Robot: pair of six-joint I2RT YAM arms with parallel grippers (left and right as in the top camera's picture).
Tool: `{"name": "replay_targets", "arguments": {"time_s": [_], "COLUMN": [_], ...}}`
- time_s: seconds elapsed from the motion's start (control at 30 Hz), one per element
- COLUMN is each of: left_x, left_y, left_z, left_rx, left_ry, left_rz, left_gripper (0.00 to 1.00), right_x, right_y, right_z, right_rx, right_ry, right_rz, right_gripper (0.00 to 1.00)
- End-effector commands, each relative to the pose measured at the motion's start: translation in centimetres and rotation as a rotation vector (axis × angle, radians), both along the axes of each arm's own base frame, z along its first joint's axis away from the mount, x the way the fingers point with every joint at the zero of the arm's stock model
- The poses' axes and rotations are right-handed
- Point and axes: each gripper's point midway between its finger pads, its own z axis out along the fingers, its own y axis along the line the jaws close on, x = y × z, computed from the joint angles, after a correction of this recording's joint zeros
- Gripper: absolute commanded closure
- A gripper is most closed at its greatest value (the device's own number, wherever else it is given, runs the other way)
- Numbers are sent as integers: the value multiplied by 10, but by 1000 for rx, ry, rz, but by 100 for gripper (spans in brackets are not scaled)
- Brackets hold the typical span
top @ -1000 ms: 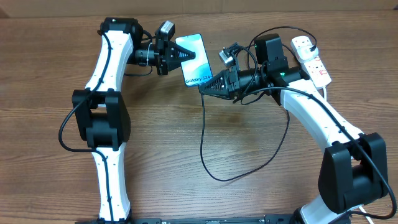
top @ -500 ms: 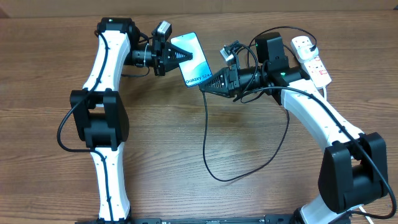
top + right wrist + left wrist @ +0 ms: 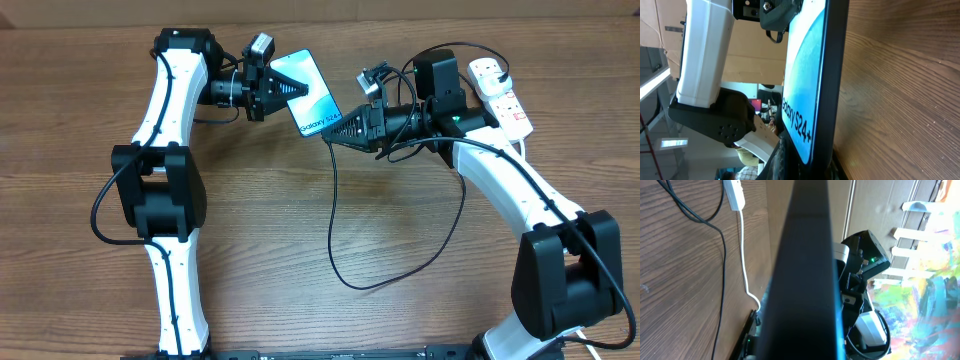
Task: Plug charger to phone and switch on socket
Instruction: 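Open the right gripper and pull it back from the plugged phone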
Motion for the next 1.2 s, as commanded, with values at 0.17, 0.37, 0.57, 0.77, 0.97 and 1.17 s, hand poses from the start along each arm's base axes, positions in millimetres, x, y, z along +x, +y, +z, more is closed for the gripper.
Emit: {"name": "replay_targets", "arguments": {"time_s": [0.17, 0.37, 0.57, 0.77, 0.97, 1.17], "left_x": [-18, -18, -10, -5, -10, -18], "left_y": [-18, -17, -1, 22, 35, 33], "left_z": [0, 0, -1, -14, -37, -53], "left_rx": [88, 89, 96, 176, 304, 394], "left_ry": [-120, -112, -113, -114, -196, -289], "left_rz": [-88, -85, -50, -28, -82, -172], "left_gripper": [96, 96, 96, 96, 96, 96], "right_x": [19, 19, 19, 31, 45, 47], "right_y": [0, 0, 0, -8, -41, -85], "right_z": [13, 13, 13, -12, -60, -98], "right_rx": [-5, -6, -7, -124, -381, -639], "right_ry": [-69, -66, -64, -20, 29, 63], "right_rz": [-62, -62, -63, -166, -338, -459], "right_gripper": [96, 62, 15, 5, 2, 1]}}
